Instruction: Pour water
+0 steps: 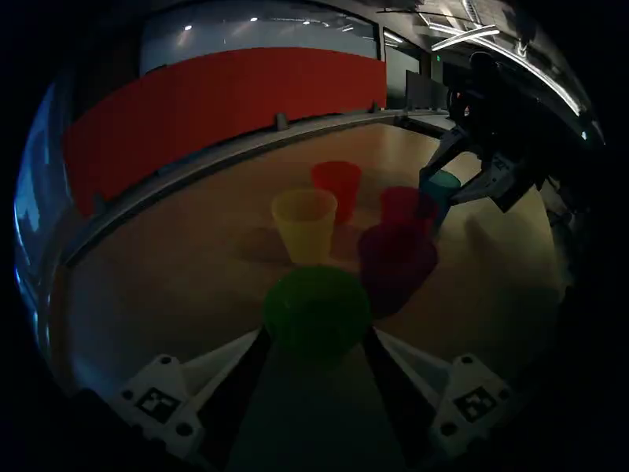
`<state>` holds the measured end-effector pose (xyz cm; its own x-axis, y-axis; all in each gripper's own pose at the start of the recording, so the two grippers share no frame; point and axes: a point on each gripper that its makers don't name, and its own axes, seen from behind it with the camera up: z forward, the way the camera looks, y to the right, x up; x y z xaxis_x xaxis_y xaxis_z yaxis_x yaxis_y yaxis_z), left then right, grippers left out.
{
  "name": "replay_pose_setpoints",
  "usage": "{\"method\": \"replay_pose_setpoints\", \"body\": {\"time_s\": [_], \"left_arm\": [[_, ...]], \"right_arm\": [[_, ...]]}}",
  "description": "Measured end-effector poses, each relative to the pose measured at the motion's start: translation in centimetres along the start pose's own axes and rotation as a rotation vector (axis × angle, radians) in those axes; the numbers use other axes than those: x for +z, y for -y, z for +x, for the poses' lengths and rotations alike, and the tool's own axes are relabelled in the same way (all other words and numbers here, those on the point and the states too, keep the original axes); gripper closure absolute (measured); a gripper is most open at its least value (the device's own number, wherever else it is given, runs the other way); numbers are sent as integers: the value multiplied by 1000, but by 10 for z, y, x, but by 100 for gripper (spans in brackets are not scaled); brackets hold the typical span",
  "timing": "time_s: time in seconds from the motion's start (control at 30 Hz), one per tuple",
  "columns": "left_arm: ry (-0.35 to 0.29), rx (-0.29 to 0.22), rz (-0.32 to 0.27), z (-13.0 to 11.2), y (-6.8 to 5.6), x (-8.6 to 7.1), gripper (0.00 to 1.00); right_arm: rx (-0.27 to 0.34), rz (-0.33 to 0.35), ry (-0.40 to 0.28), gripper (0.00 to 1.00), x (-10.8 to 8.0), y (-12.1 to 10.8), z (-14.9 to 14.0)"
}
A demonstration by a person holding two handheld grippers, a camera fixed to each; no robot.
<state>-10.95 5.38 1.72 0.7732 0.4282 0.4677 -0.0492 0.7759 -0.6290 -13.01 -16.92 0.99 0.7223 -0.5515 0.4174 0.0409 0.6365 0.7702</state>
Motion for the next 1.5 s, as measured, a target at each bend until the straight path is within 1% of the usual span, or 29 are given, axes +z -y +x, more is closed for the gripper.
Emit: {"method": "replay_pose_setpoints", "body": {"time_s": [0.17,0.37,0.57,0.73,0.9,1.17,1.37,1.5], "left_arm": [[30,30,26,-8,4,4,14],[27,2,16,-7,3,2,12],[26,-2,22,-8,5,-5,10],[31,-6,39,-12,9,-12,9],[30,1,61,-13,11,-21,7],[18,-10,81,-11,11,-40,6],[6,-14,109,-9,12,-52,6],[-20,-23,124,-3,10,-62,6]], "right_arm": [[-4,-3,1,4,-1,-1,0],[-3,-2,2,4,-2,0,-2],[-2,-5,4,3,-4,0,-5],[-2,-13,11,3,-10,0,-13],[3,-26,15,2,-20,-1,-23],[24,-55,6,2,-39,-4,-36],[42,-70,-21,1,-50,-2,-34],[43,-88,-32,1,-58,-1,-34]]}}
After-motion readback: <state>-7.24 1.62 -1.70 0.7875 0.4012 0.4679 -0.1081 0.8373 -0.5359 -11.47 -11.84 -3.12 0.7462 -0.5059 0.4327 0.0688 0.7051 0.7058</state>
